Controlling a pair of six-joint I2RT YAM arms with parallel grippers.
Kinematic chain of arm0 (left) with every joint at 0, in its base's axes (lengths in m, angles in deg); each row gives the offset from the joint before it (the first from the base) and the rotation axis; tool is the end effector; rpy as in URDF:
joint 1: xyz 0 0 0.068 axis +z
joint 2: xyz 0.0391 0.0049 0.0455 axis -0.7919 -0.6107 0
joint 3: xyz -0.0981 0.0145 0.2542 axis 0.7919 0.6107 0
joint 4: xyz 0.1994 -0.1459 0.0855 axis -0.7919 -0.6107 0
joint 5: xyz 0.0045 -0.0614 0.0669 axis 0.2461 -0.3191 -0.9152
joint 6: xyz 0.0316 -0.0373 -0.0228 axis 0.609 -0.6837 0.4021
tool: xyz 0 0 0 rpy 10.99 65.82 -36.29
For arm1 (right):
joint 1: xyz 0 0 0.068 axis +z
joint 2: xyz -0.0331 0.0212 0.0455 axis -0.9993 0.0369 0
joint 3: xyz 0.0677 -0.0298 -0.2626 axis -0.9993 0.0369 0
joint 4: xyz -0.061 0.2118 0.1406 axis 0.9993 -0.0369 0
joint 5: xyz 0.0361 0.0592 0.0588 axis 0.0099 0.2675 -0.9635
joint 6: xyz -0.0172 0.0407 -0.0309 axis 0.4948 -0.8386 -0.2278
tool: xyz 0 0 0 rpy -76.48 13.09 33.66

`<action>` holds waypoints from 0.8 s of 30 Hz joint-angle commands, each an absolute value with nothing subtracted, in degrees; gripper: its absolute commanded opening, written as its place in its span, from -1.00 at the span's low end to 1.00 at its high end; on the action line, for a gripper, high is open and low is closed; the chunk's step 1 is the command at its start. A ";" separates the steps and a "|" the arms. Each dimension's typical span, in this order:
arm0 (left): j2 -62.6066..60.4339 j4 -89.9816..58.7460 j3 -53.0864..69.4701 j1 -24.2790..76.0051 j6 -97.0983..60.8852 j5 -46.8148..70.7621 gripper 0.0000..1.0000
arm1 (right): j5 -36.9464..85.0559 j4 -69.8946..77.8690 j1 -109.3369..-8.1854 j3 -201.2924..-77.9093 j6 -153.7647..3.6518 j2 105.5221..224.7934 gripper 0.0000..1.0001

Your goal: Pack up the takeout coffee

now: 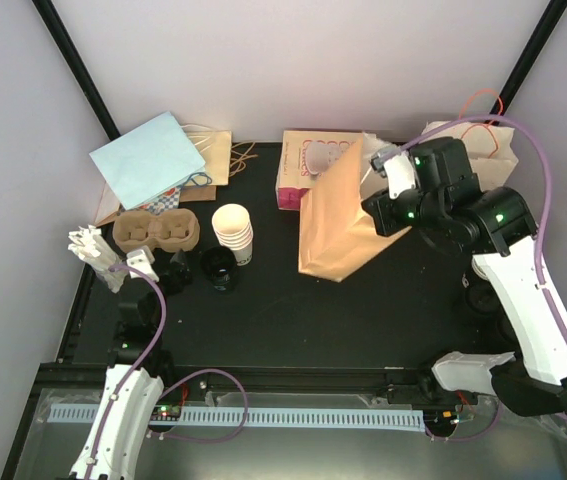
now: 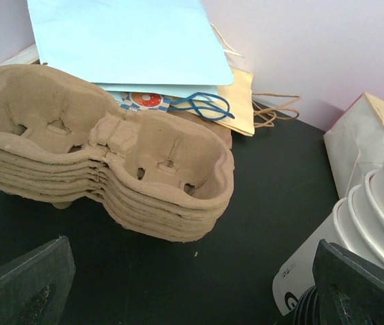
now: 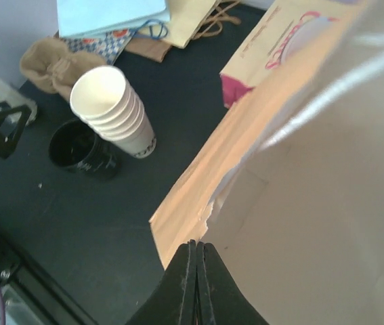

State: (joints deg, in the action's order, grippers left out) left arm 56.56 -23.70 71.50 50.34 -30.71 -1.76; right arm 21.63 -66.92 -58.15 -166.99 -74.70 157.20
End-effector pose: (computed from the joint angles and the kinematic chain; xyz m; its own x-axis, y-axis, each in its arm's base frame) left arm 0.1256 -0.0011 0.1873 -0.2107 -0.4006 -0.8917 -0.1571 0.9142 -0.3736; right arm 0.1770 0.1082 0.4679 -0.6405 -0.2384 -0.7300 -0.5333 0.8221 0.1994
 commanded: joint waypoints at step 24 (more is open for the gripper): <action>36.21 -9.51 63.60 49.78 -33.51 22.84 0.98 | 33.88 -71.45 -40.26 -161.57 -78.65 161.30 -0.89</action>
State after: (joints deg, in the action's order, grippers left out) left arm 40.80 -16.57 67.89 50.34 -31.87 15.13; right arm 30.90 -70.66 -43.66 -160.34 -77.63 159.17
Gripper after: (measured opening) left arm 0.989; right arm 0.023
